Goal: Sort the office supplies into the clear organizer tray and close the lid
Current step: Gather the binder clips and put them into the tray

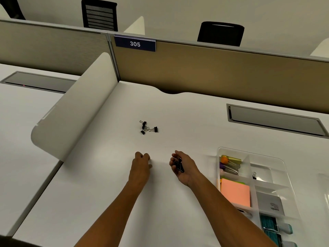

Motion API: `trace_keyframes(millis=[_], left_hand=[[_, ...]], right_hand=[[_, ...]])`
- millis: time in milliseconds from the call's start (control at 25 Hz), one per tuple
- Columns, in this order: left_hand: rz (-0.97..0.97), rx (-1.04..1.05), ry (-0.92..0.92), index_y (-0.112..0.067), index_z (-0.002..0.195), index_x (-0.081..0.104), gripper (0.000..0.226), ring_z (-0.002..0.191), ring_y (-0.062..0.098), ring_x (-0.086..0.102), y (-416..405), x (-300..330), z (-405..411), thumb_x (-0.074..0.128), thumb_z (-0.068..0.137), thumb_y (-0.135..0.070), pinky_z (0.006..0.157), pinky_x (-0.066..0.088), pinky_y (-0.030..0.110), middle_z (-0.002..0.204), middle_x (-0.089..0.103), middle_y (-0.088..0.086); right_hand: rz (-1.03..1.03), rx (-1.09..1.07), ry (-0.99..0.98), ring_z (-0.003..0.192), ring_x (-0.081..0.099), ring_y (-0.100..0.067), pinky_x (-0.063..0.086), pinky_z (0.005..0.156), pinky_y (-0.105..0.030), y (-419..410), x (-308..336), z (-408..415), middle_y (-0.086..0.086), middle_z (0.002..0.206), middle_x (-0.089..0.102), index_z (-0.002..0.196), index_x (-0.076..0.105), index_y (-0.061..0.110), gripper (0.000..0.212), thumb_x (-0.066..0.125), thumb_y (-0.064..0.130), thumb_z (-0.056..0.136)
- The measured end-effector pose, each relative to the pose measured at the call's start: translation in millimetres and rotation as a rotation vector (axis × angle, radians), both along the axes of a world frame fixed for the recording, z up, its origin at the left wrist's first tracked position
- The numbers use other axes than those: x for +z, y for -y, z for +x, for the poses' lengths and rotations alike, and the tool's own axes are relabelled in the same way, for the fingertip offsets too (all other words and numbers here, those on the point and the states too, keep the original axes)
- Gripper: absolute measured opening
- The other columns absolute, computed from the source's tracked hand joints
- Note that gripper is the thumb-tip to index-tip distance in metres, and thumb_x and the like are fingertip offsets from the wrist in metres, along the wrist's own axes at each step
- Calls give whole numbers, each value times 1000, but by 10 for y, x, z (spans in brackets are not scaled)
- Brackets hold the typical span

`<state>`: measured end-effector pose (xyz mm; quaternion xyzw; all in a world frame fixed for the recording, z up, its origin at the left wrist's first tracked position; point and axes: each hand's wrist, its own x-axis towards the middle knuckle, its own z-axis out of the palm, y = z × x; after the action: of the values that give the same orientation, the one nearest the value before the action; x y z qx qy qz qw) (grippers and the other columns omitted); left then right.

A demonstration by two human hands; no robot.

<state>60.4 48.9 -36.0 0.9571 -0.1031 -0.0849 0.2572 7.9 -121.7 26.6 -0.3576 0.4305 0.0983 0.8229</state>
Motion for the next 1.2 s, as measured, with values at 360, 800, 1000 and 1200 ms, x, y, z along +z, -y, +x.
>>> trace_keyframes(millis=[360,800,1000,1200], left_hand=[[-250,161,-205,-11,96,61,14,73,20,61,-80,16,110,59,84,-4,62,50,27,95,63,7],[-2061,586,-1000,-2,105,65,43,59,8,46,149,476,-227,76,65,6,46,40,12,85,58,10],[-2201,517,-1026,-7,100,65,21,77,18,58,536,700,-524,50,85,-6,65,50,24,83,58,7],[-2214,553,-980,-2,88,65,17,85,23,54,930,771,-676,52,78,-7,79,52,30,84,54,10]], right_hand=[[331,-155,63,69,58,-20,58,71,-30,66,19,-124,-10,74,60,96,66,-1,20,63,18,89],[308,-177,134,75,69,-31,58,86,-40,257,102,-384,-16,83,65,101,66,-2,28,66,23,89],[294,-198,183,81,67,-31,58,86,-41,412,201,-515,-16,84,65,101,67,-2,29,67,24,89],[268,-246,230,84,66,-31,59,84,-40,649,304,-698,-15,83,66,97,68,0,28,66,27,89]])
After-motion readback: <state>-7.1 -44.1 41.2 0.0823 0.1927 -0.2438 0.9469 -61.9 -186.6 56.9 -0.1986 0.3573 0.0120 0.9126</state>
